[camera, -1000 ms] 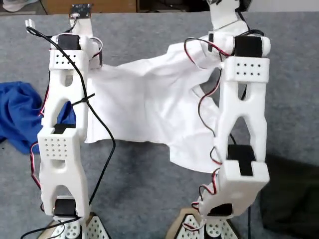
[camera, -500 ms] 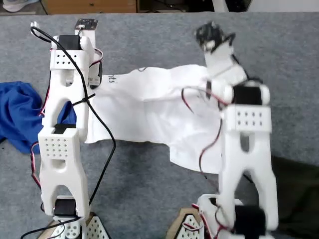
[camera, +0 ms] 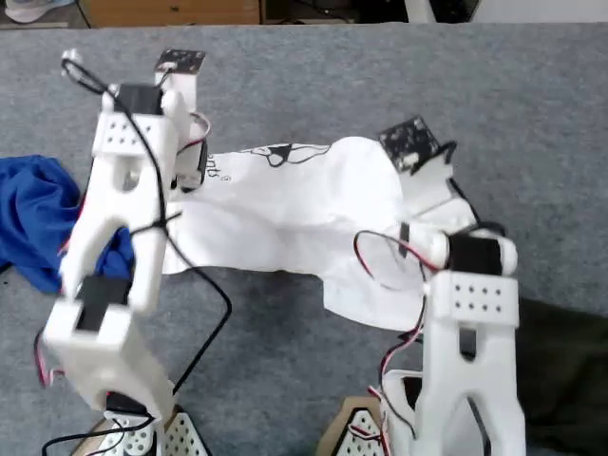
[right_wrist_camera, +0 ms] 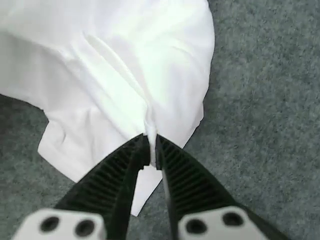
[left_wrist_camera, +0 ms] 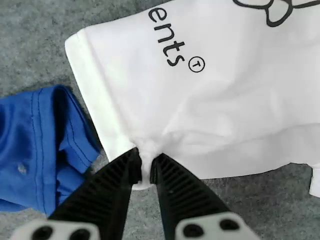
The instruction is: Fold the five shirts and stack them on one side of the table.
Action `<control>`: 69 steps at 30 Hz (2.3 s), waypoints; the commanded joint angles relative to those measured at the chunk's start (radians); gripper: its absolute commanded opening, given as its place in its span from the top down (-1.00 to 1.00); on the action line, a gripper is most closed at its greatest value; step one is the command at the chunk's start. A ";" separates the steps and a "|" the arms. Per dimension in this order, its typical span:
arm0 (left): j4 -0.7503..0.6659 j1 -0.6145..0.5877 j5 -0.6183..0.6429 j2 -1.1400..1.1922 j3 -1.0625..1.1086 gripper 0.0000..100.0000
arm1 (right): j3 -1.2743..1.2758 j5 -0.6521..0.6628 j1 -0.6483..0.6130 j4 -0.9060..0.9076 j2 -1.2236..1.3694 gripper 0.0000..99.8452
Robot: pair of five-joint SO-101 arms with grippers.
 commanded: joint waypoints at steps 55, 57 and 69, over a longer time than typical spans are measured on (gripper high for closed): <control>0.084 -0.146 -0.100 0.124 0.026 0.56 | 0.153 0.425 0.153 0.129 -0.340 0.74; 0.158 -0.144 -0.106 0.124 -0.060 0.57 | 0.090 0.397 0.153 0.114 -0.321 0.92; -0.117 -0.143 0.232 0.323 -0.279 0.96 | -0.432 0.130 -0.059 0.009 0.395 0.99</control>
